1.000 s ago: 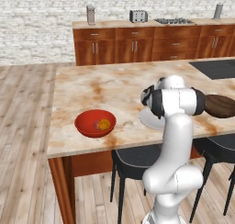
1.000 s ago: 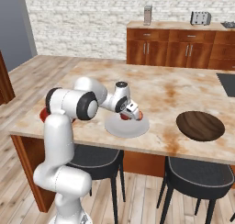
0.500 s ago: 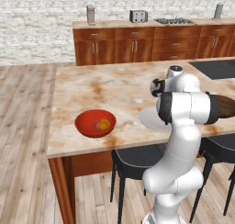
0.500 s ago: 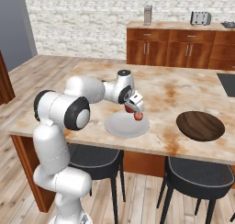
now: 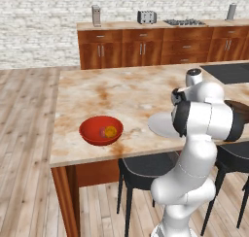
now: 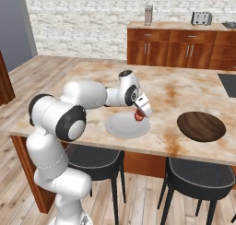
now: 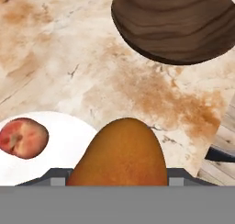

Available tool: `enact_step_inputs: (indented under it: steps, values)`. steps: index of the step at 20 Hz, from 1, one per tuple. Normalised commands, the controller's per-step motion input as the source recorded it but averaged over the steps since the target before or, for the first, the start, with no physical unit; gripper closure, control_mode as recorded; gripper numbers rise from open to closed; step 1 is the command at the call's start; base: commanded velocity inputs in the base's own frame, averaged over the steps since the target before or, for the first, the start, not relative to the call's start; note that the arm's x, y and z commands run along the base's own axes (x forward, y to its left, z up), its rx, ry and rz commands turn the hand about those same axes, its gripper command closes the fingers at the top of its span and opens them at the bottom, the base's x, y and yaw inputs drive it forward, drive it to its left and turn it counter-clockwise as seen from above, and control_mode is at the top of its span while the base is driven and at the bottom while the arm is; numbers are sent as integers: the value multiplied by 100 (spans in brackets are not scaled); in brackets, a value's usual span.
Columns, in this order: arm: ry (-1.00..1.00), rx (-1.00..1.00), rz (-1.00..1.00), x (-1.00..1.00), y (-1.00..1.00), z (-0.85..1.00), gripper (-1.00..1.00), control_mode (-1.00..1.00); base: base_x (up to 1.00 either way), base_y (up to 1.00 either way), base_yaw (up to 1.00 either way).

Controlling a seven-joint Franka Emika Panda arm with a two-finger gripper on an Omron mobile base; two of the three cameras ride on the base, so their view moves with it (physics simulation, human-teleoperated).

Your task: Take the fruits from the plate on the dining counter and place two fruits in each bowl.

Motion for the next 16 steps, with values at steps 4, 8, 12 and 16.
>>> enact_step_inputs:
  steps: [4, 8, 12, 16]
  values:
    - [0, -7, -33, -16, -78, 17, 100, -100, 0, 0, 0]
    - [2, 0, -13, 0, -82, 24, 100, -100, 0, 0, 0]
    - [0, 0, 3, 0, -82, 11, 100, -100, 0, 0, 0]
    - [0, 0, 29, 0, -74, 0, 100, -100, 0, 0, 0]
